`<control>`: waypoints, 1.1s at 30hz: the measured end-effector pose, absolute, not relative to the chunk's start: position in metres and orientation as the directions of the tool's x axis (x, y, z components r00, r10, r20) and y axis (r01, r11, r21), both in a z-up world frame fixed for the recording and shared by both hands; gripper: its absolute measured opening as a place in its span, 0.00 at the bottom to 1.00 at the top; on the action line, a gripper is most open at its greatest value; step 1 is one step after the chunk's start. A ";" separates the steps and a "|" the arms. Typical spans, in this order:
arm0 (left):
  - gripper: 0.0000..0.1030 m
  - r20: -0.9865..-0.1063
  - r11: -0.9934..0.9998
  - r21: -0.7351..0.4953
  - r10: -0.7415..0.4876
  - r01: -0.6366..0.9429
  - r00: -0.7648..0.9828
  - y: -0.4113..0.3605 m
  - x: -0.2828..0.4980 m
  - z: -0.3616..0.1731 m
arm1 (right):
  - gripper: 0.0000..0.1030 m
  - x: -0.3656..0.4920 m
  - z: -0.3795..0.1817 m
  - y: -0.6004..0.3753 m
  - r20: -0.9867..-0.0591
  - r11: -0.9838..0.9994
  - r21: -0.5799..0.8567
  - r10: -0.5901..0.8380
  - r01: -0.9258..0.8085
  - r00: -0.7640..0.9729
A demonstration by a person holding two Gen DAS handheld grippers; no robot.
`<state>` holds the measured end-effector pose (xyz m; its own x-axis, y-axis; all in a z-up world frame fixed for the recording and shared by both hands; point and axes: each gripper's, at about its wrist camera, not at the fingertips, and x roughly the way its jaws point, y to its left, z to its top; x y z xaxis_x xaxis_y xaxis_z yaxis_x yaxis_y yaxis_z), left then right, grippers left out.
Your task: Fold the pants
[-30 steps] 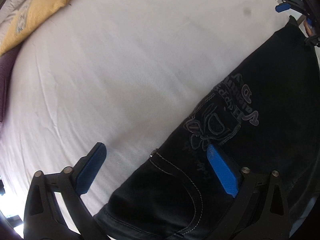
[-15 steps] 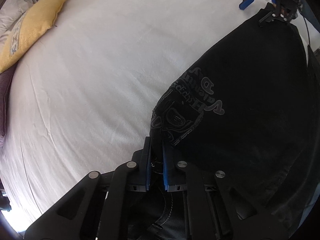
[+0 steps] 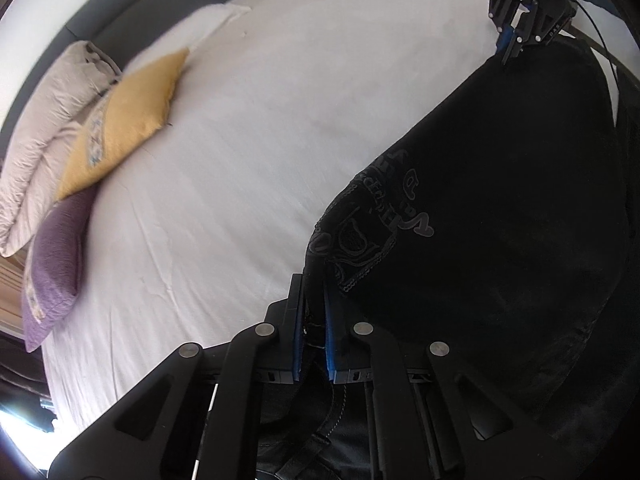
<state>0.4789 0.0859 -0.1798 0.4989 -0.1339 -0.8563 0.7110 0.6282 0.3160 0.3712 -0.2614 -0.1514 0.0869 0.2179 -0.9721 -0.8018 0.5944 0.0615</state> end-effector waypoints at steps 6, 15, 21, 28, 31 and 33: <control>0.07 -0.819 0.654 0.340 -0.147 0.675 0.555 0.097 0.437 -0.143 | 0.04 0.342 -0.119 -0.258 -0.957 0.597 -0.065 0.189 -0.799 0.219; 0.07 -0.737 0.685 0.368 -0.198 0.628 0.647 0.110 0.344 -0.082 | 0.03 0.251 -0.038 -0.252 -0.889 0.614 -0.232 0.181 -0.754 0.421; 0.07 -0.710 0.686 0.348 -0.252 0.639 0.658 0.124 0.258 -0.074 | 0.03 0.155 -0.031 -0.222 -0.877 0.568 -0.301 0.152 -0.766 0.457; 0.07 -0.733 0.667 0.350 -0.243 0.658 0.635 0.130 0.160 -0.122 | 0.03 0.069 -0.088 -0.200 -0.900 0.617 -0.267 0.115 -0.740 0.421; 0.07 -0.744 0.664 0.353 -0.227 0.659 0.628 0.128 0.136 -0.144 | 0.03 0.050 -0.103 -0.193 -0.902 0.650 -0.247 0.117 -0.719 0.416; 0.07 -0.748 0.679 0.347 -0.216 0.647 0.628 0.130 0.126 -0.155 | 0.03 0.040 -0.106 -0.187 -0.897 0.657 -0.252 0.117 -0.710 0.427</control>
